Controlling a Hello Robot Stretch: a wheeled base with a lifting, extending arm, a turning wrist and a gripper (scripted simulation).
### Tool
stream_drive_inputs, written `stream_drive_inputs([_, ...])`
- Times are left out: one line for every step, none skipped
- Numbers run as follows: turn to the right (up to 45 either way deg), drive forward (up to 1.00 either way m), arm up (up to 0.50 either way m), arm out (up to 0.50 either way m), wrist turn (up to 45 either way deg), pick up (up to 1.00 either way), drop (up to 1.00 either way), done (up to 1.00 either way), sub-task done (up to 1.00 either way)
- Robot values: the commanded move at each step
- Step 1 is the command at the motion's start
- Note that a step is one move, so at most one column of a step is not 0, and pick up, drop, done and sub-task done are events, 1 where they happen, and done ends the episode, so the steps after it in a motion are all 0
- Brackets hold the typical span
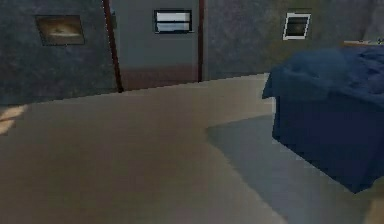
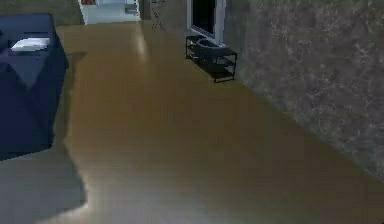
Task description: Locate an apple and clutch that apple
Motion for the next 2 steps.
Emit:
stream_drive_inputs([0.0,1.0,0.0,0.0,0.0,0.0,0.0,0.0,0.0])
stream_drive_inputs([-3.0,0.0,0.0,0.0,0.0,0.0,0.0,0.0,0.0])
